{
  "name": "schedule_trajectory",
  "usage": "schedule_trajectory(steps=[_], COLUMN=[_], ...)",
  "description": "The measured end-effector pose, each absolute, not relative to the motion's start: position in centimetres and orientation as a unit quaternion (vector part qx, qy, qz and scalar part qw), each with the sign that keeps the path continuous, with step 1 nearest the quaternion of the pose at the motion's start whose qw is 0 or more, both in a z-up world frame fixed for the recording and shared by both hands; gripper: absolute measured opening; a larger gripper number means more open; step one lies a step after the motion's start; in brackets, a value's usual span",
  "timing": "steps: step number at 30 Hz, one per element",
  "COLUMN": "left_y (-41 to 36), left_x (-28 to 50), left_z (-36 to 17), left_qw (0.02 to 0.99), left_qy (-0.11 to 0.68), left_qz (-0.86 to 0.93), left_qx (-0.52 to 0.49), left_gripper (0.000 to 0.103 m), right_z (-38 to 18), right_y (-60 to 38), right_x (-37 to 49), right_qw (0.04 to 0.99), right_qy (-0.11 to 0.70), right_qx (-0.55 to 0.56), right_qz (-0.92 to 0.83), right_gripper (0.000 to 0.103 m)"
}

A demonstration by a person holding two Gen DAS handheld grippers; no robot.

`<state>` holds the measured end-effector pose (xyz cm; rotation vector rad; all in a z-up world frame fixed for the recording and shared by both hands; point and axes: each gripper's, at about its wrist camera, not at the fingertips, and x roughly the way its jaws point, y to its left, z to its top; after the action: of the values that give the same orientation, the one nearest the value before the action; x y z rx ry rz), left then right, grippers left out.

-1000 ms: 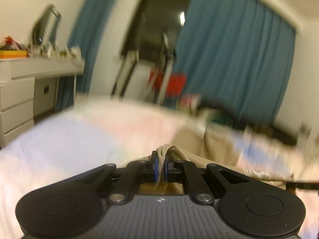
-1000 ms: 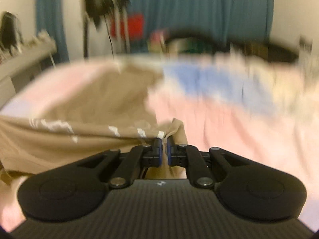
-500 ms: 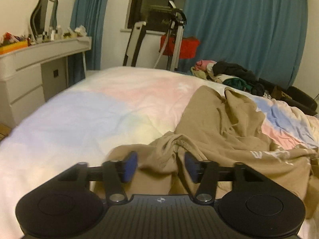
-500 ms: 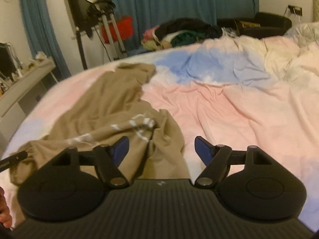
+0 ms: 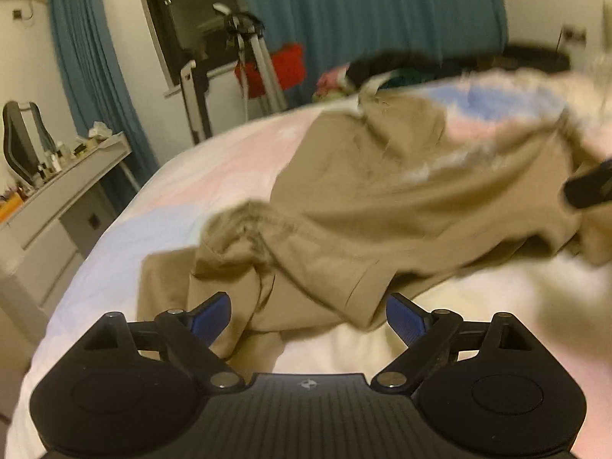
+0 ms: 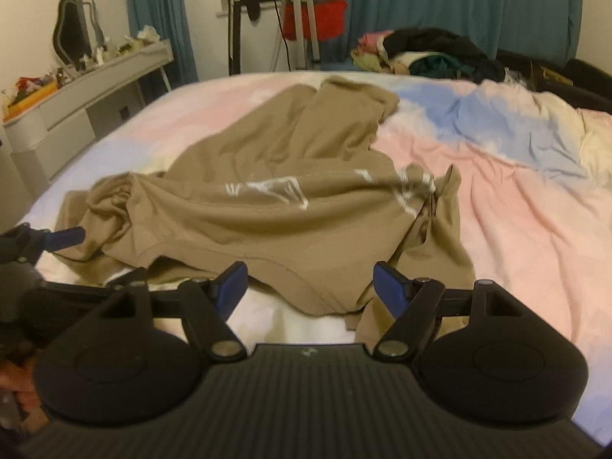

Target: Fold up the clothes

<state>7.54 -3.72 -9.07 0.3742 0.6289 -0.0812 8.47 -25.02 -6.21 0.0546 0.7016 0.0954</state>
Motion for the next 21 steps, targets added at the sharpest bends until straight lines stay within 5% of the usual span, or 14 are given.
schedule_trajectory(steps=[21], left_y=[-2.2], left_x=[8.8], left_z=[-7.9], left_qw=[0.979], left_qy=[0.171], left_qz=[0.071], left_qx=[0.089], left_gripper=[0.092], right_z=[-10.9], right_y=[-21.7], right_x=[12.1], right_qw=[0.932], right_qy=[0.358], right_qx=[-0.043], right_qz=[-0.028], right_gripper=[0.074])
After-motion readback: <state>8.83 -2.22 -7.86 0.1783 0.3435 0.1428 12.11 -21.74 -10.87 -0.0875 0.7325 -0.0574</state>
